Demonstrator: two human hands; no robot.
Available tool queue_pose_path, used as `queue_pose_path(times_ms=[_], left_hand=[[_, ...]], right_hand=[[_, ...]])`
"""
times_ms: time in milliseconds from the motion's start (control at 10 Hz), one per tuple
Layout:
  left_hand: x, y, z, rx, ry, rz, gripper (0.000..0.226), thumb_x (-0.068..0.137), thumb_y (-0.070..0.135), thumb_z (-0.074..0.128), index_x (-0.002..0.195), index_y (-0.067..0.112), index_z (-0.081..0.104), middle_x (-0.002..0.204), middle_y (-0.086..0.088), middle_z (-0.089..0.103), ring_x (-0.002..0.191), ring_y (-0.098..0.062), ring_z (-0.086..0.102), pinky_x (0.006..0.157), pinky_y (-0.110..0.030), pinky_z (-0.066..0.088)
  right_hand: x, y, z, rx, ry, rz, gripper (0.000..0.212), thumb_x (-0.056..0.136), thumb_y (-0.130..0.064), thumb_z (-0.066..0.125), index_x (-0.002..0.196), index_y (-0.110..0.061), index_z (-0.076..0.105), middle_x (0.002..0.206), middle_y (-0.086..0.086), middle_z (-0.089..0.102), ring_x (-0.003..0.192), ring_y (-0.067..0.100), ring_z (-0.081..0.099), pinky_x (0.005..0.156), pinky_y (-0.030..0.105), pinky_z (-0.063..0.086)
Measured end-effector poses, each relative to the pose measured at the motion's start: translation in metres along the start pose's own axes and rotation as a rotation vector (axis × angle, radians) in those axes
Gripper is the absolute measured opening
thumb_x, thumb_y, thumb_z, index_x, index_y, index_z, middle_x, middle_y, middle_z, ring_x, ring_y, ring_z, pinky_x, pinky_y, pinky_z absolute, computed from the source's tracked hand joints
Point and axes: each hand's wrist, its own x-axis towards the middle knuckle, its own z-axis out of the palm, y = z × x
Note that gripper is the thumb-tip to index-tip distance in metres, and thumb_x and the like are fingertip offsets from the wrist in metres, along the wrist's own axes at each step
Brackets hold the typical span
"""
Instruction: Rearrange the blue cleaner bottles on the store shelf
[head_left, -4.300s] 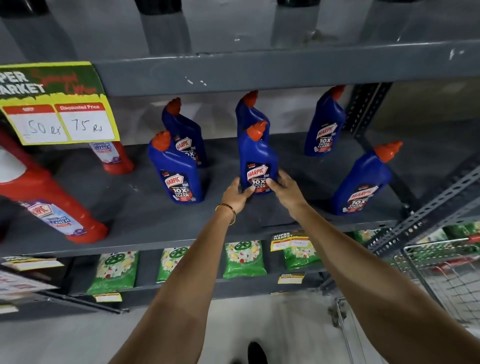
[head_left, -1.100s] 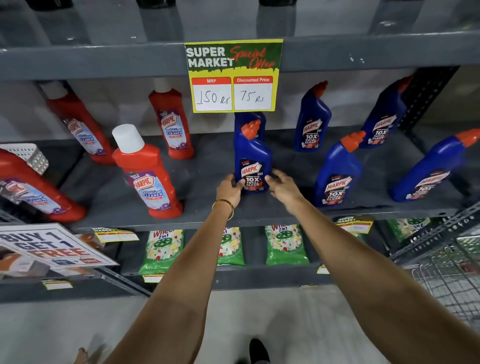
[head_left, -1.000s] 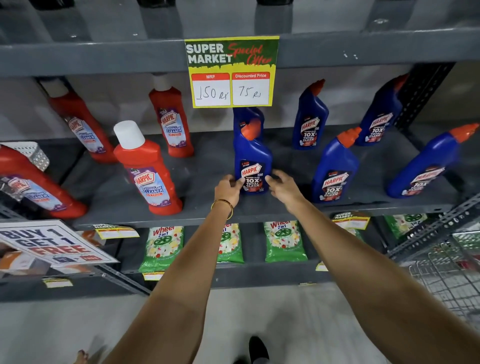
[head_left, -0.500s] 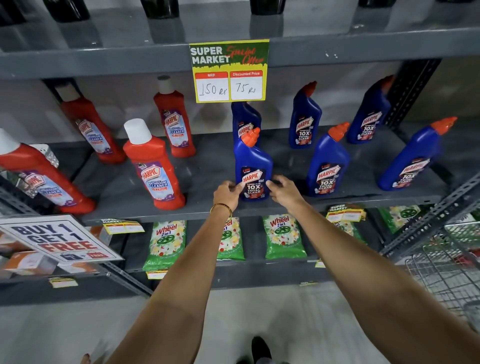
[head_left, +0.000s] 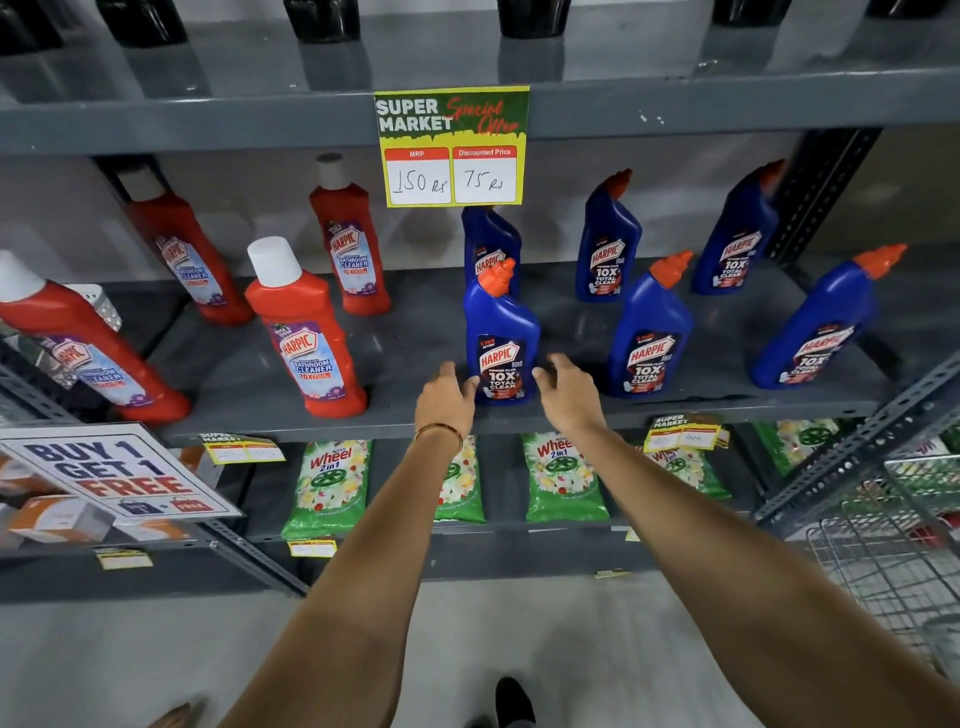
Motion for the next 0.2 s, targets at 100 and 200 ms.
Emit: queue_pose_path(times_ms=[100,200], left_hand=[[-0.008,-0.003,-0.001,0.200,0.133,0.225,0.055,0.095,0.030,0.040,0.142,0.007,0.024,0.149,-0.017,0.035,0.132,-0.035,0.040,0.109,-0.042,0.034],[-0.019,-0.003,-0.008,0.309,0.249,0.418,0.064,0.096,0.033,0.035,0.146,0.005,0.008,0.156,-0.015,0.016,0.145,-0.029,0.015,0.119,-0.040,0.010]], right_hand=[[-0.010,0.001,-0.001,-0.226,0.084,-0.183,0.049,0.097,-0.030,0.037,0.137,-0.002,0.035,0.144,0.022,0.042,0.135,0.034,0.036,0.111,0.041,0.032],[-0.023,0.003,-0.006,-0.436,0.199,-0.325,0.059,0.097,-0.037,0.031,0.145,-0.004,0.020,0.155,0.018,0.021,0.145,0.030,0.014,0.120,0.042,0.009]])
